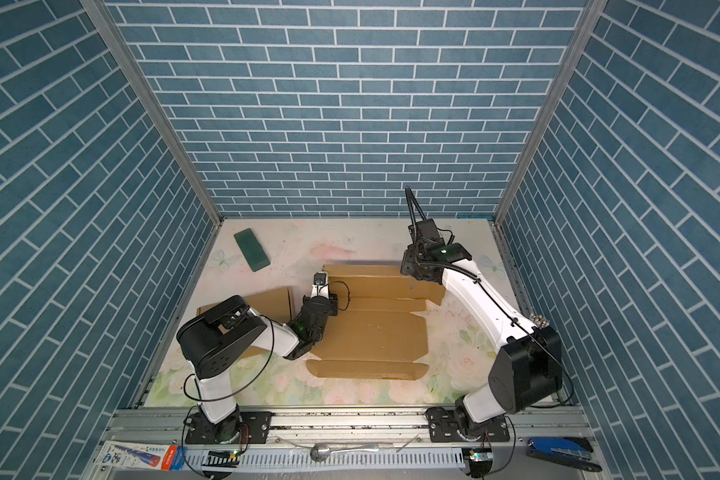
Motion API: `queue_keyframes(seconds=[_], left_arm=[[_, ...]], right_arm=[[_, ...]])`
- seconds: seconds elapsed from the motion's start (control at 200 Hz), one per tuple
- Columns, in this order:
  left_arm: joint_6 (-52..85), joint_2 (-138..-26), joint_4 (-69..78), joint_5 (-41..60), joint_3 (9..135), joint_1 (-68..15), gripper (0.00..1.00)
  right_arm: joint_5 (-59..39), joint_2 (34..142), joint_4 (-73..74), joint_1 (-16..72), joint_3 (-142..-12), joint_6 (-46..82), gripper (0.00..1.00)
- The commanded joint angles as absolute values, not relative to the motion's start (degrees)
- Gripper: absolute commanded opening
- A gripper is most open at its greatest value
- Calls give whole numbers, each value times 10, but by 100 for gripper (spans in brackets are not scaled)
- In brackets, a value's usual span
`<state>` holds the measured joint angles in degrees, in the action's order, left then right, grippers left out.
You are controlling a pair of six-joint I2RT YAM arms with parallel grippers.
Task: Fold the paper box
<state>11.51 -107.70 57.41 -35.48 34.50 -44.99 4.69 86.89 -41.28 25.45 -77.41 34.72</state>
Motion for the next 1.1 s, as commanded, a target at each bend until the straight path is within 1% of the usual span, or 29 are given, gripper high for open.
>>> queue_keyframes(seconds=[0.0, 0.14, 0.155, 0.215, 0.26, 0.36, 0.39, 0.43, 0.48, 0.525, 0.585, 0.65, 0.77, 0.835, 0.935, 1.005, 1.09], left_arm=[[87, -1110, 523, -368, 322, -460, 0], [75, -1122, 542, -375, 318, -467, 0], [75, -1123, 542, -374, 318, -467, 0], [75, -1122, 543, -374, 316, -468, 0], [74, -1122, 543, -375, 316, -468, 0], [70, -1121, 545, -376, 316, -468, 0], [69, -1120, 545, -375, 316, -468, 0], [67, -1119, 545, -375, 316, -468, 0], [64, -1117, 545, -375, 315, -468, 0], [62, -1115, 543, -375, 314, -468, 0], [60, -1112, 541, -377, 313, -468, 0], [59, -1110, 538, -379, 313, -468, 0], [56, -1109, 525, -380, 318, -468, 0], [56, -1110, 523, -380, 320, -468, 0], [57, -1109, 516, -380, 323, -468, 0], [58, -1108, 510, -380, 325, -467, 0], [58, -1106, 502, -378, 329, -467, 0]], right_arm=[[2, 884, -415, 251, -797, 388, 61], [-47, 901, -387, 239, -777, 407, 63], [-64, 901, -383, 237, -773, 409, 63], [-86, 900, -369, 231, -763, 415, 57], [-85, 898, -370, 230, -763, 414, 54], [-88, 890, -380, 220, -768, 398, 45], [-104, 885, -375, 211, -764, 392, 40], [-134, 877, -366, 198, -757, 385, 39], [-178, 866, -360, 178, -753, 363, 43], [-205, 853, -368, 162, -755, 334, 52], [-208, 831, -396, 138, -759, 292, 60], [-208, 801, -414, 104, -753, 248, 64], [-158, 746, -429, 44, -727, 172, 66], [-87, 725, -412, 40, -694, 96, 66], [-32, 713, -340, 40, -620, 1, 65], [-27, 728, -301, 40, -598, -43, 64], [-47, 755, -275, 40, -597, -87, 63]])
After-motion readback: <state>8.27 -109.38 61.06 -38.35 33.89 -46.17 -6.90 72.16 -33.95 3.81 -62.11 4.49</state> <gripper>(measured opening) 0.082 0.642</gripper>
